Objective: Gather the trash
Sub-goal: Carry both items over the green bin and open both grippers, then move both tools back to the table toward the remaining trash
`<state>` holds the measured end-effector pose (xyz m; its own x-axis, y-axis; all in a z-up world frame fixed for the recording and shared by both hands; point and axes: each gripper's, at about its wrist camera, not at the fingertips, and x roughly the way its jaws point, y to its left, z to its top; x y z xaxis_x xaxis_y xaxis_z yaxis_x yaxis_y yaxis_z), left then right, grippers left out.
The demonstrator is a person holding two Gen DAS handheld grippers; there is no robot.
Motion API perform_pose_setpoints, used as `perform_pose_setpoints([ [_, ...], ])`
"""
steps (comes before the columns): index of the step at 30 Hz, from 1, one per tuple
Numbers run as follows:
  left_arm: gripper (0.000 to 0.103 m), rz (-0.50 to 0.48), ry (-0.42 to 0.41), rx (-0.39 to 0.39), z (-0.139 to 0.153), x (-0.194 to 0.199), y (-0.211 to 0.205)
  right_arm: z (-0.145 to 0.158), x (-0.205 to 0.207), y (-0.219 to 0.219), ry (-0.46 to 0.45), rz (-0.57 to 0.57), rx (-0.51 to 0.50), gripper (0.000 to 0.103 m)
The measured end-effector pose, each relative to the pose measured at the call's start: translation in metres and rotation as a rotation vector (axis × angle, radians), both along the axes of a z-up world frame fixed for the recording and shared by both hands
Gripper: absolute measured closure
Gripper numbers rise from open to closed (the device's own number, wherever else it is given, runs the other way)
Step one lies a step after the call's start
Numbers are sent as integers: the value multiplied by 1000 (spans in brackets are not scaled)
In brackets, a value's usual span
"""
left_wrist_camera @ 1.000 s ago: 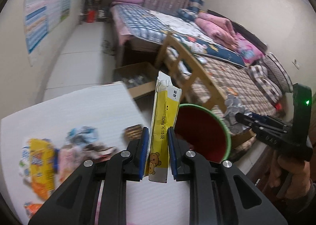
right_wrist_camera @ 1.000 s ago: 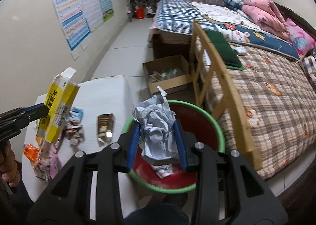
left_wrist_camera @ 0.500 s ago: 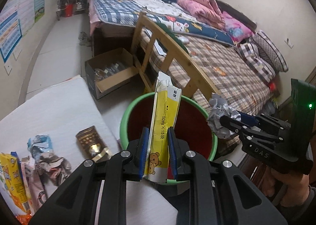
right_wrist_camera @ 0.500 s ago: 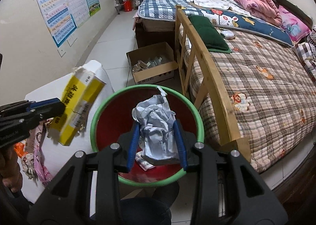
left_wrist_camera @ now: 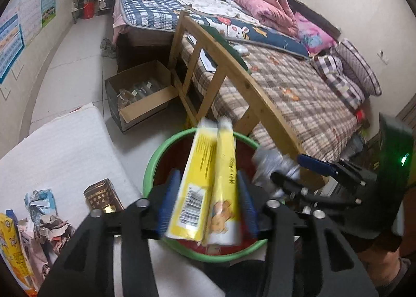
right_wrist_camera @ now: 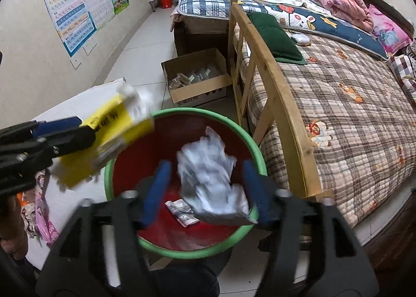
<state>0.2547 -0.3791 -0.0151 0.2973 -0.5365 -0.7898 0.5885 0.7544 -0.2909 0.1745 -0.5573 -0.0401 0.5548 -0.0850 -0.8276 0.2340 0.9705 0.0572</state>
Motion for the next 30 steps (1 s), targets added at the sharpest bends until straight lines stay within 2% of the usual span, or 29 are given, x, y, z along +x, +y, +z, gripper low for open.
perform_pose_setpoints([
  [1,45,8,-1,-9,1,1,1,-1,0,0,-1,0,-8,26],
  [5,33,34,-11,-31,4,2,10,-2,-2,1,-3,-3,-9,15],
  [7,19,59,-26,-32,6,2,18,-1,-3,2,-6,-4,-9,12],
  [9,14,89,-43,-39,10,3,28,0,-4,4,-12,-5,-5,8],
  [12,8,120,-55,-37,15,6,41,1,-4,10,-13,1,-5,7],
  [21,8,161,-95,4,29,4,87,9,2,42,-42,23,6,5],
  [30,8,237,-128,40,37,-6,162,17,11,97,-63,104,21,5],
])
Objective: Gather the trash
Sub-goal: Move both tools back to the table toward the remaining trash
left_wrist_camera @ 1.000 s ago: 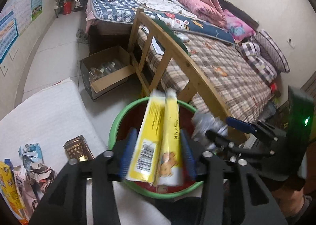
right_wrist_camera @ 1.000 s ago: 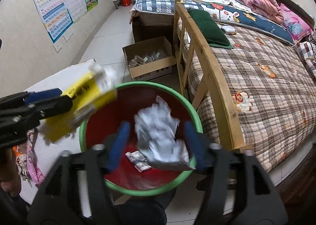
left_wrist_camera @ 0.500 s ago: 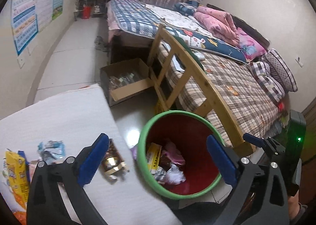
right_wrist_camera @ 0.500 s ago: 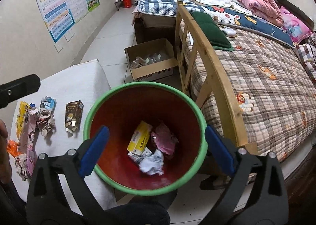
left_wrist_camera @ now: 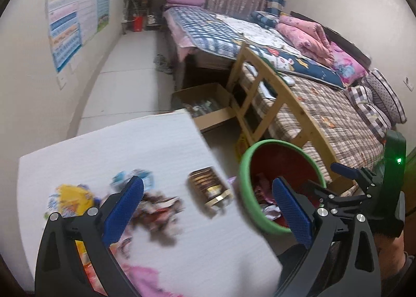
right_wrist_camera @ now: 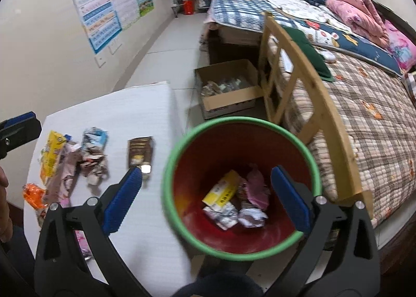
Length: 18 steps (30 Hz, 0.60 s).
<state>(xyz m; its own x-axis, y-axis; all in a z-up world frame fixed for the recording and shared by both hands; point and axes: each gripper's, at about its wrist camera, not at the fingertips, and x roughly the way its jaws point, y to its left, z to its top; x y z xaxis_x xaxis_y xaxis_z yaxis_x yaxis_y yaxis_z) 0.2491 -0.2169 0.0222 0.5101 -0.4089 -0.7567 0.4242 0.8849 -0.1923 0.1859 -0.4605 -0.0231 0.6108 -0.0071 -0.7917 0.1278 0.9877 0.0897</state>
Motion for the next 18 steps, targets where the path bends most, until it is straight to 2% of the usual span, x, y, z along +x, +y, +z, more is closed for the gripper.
perform_pose_setpoints([
  [12,8,183,3,17,-4,-18,144,-2,16,80,9,129,-17,5],
  [18,8,239,19,18,-13,-24,197,-5,23,112,17,176,-37,5],
])
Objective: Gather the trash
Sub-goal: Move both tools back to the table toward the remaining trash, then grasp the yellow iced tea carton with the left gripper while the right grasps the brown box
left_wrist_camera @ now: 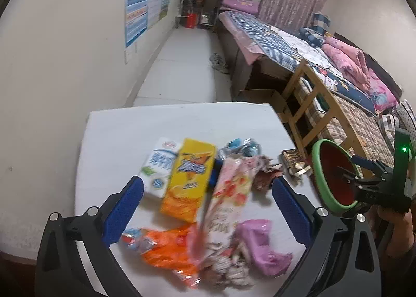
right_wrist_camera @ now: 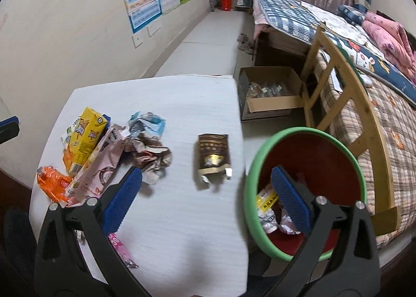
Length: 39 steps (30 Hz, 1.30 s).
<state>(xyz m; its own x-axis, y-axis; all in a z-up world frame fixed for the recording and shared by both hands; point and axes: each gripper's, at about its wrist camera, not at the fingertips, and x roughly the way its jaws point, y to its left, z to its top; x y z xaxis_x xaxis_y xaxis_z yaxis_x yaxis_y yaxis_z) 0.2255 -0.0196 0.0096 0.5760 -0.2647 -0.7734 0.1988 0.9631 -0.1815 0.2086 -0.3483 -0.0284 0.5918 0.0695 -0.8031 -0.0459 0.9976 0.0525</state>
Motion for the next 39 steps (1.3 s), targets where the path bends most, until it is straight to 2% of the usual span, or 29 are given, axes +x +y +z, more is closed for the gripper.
perform_pose_setpoints([
  [6,8,-39,43,19,-18,6,10,-6,11,12,16,7,-6,5],
  [14,8,-120,90,85,-49,25,-18,-21,35,10,52,-6,-23,5],
  [21,11,-109,156,80,-79,62,-23,-53,69,4,131,-16,-45,10],
  [25,16,-110,186,100,-93,77,-29,-66,82,1,166,-17,-42,12],
  [29,16,-127,199,118,-100,86,-37,-78,92,0,204,-11,-46,13],
  [35,21,-130,211,121,-107,96,-41,-95,104,3,251,8,-65,22],
  [38,29,-137,224,126,-112,99,-44,-104,108,1,280,7,-55,28],
  [39,35,-140,228,128,-114,101,-44,-107,109,1,291,8,-46,34],
])
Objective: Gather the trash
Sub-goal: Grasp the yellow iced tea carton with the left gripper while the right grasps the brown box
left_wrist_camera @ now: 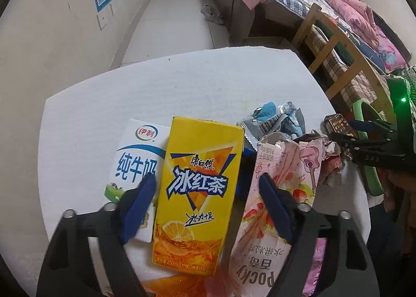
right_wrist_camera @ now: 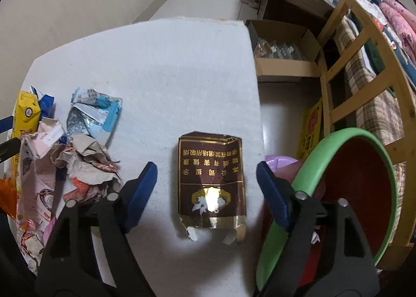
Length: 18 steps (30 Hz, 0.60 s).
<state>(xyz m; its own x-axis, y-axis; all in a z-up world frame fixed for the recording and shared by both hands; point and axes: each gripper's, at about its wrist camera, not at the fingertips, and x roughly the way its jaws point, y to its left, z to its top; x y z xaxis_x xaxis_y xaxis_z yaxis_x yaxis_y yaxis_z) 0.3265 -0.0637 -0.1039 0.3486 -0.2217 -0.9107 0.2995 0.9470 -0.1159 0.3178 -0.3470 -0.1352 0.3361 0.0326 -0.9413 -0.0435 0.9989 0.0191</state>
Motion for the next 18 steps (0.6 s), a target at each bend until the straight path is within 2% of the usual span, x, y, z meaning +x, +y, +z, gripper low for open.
perform_pose_setpoints([
  [2,40,-5,12,8,-4,3,-2,-5,0,2,19,8,11,46],
  [5,41,1,40,1,-12,5,0,-9,-2,6,25,21,-1,55],
  [11,42,25,52,-33,-15,5,5,-1,-7,4,-2,12,22,56],
  [18,43,61,-35,-31,14,-3,13,25,-14,4,-63,13,34,56],
])
